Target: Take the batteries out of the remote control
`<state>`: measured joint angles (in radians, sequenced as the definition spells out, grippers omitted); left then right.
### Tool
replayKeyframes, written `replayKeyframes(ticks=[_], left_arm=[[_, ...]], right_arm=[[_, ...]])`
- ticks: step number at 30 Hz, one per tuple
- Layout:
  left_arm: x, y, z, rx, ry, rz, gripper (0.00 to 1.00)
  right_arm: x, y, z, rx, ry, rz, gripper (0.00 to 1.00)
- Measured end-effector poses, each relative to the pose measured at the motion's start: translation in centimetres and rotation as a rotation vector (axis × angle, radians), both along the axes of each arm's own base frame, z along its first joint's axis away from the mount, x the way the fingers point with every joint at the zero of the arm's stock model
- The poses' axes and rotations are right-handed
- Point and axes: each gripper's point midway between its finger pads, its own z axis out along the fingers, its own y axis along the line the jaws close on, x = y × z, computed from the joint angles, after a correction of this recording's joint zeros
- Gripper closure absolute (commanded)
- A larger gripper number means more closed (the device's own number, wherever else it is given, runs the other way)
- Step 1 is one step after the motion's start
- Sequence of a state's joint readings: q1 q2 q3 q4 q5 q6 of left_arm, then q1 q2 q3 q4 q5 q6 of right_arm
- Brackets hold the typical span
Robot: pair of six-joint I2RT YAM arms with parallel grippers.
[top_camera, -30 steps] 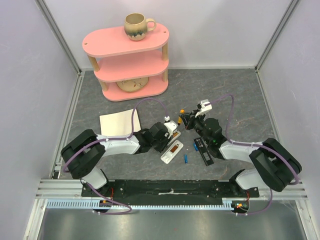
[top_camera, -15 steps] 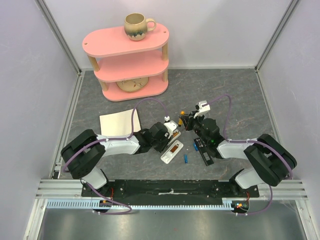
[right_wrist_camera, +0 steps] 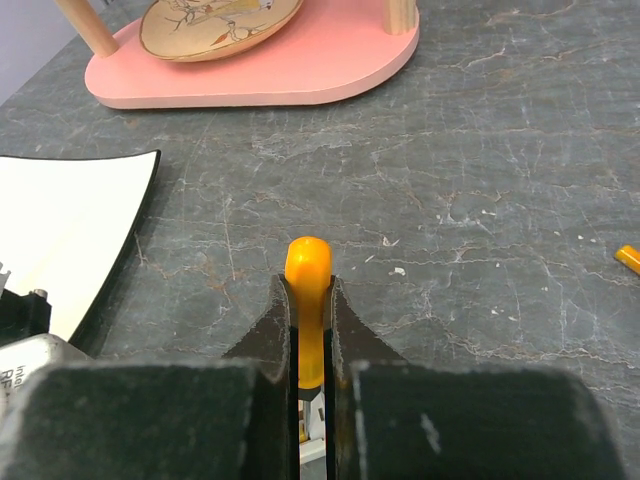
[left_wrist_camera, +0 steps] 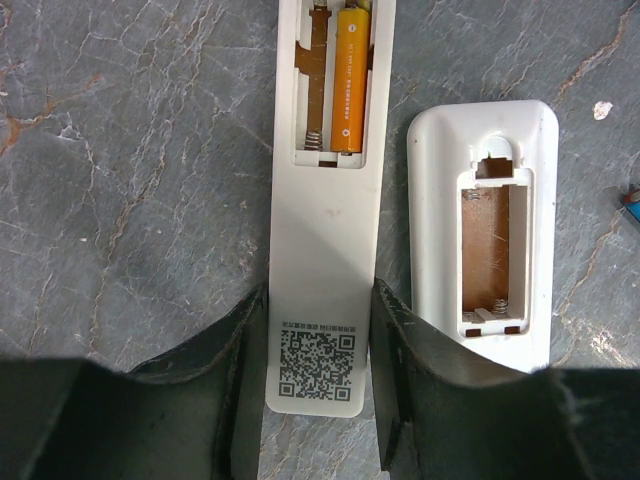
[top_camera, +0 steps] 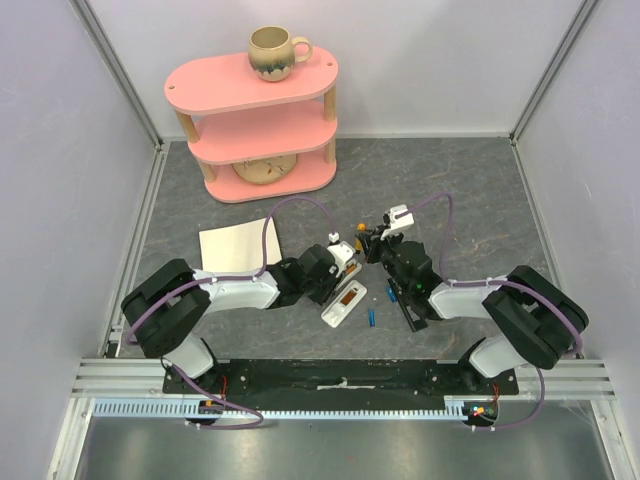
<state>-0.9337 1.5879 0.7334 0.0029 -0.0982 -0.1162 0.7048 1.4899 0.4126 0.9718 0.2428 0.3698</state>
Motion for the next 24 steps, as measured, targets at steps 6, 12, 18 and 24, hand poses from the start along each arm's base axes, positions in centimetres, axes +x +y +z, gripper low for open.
replayKeyframes(ticks=[6,12,18,24], left_arm=[[0.0,0.0,0.0,-0.002,0.001,-0.002,0.91],[0.0,0.0,0.0,-0.003,0.000,-0.001,0.98],[0.0,0.0,0.0,-0.004,0.000,-0.001,0.98],[0.0,0.0,-0.1,-0.006,-0.002,-0.001,0.98]], right_arm=[[-0.4,0.4,0.1,-0.022,-0.016,-0.010,1.00],[-0.6,0.2,0.0,0.017,-0.015,-0.017,1.00],[-0.8,-0.6,-0.1,0.103,-0.003,-0.038,1.00],[-0.5,-2.0,-0.6,0.241,0.042,-0.045,1.00]])
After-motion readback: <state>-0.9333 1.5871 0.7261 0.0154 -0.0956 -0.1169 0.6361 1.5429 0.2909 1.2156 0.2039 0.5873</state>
